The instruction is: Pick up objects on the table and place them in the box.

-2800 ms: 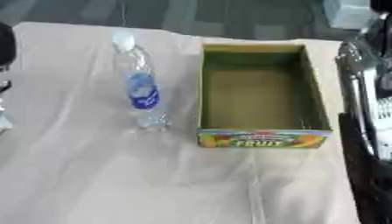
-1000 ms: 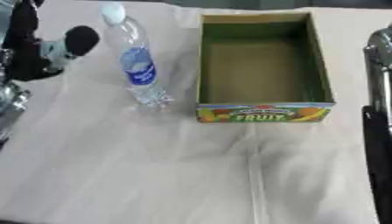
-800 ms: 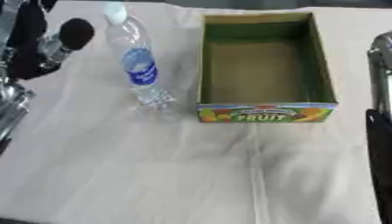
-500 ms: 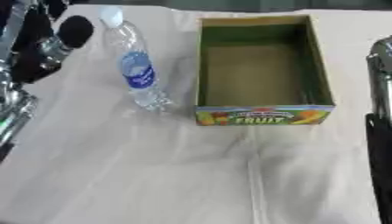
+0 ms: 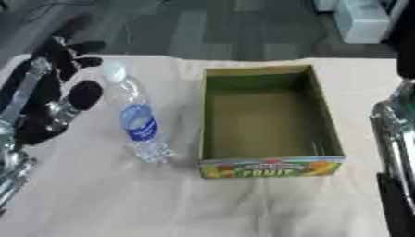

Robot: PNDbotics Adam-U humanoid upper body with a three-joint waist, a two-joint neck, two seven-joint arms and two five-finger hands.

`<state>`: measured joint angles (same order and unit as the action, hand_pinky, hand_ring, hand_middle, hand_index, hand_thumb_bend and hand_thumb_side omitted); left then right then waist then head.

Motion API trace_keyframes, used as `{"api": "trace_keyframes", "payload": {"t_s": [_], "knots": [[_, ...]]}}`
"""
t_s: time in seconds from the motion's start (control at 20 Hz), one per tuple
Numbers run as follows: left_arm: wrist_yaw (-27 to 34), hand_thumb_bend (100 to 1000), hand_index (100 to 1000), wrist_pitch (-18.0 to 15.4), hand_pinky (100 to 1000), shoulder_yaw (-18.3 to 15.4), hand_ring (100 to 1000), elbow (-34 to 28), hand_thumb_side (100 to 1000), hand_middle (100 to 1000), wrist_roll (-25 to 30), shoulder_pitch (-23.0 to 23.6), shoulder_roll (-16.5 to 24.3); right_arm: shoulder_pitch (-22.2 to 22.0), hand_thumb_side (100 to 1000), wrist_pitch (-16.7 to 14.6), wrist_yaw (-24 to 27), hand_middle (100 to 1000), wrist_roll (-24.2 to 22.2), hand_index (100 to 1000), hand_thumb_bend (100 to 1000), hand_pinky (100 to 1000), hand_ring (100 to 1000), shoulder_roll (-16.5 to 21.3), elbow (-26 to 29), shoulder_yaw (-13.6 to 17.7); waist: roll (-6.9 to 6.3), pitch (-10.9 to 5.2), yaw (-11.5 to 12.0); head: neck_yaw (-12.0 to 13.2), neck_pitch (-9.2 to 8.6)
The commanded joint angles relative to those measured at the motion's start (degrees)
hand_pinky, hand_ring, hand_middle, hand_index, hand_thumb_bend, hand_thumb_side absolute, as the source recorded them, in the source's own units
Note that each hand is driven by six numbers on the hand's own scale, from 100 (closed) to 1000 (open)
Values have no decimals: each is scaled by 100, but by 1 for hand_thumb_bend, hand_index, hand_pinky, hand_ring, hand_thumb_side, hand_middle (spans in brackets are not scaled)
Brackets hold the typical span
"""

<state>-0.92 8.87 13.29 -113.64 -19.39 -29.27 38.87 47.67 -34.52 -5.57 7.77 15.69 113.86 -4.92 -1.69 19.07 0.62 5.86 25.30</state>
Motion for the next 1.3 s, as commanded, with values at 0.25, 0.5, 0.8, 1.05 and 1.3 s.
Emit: {"api": "trace_keyframes", "payload": {"t_s": [0.25,0.5,0.8,1.05,1.3], "knots": [[-22,727,1000,95,829,-36,884,-90,808,1000,15,-2,177,20,1000,4,53,924,-23,934,100,773,854,70,73,36,3,-114,-7,136,-236],[-89,729,1000,127,827,16,880,11,823,1000,31,57,105,17,1000,0,100,924,-44,933,100,772,855,71,73,28,7,-108,-11,109,-193],[-56,726,1000,42,813,108,868,147,845,1000,58,120,5,28,1000,-1,196,924,-106,933,100,772,856,76,73,17,6,-84,-30,48,-94],[-38,719,1000,-31,809,165,859,239,859,1000,54,148,-88,50,1000,-8,246,925,-149,934,100,772,856,81,73,13,10,-62,-46,-50,20],[-40,710,1000,-71,806,186,855,289,869,1000,36,154,-119,56,1000,-10,286,925,-178,933,100,771,857,86,73,10,10,-49,-62,-169,170]]}}
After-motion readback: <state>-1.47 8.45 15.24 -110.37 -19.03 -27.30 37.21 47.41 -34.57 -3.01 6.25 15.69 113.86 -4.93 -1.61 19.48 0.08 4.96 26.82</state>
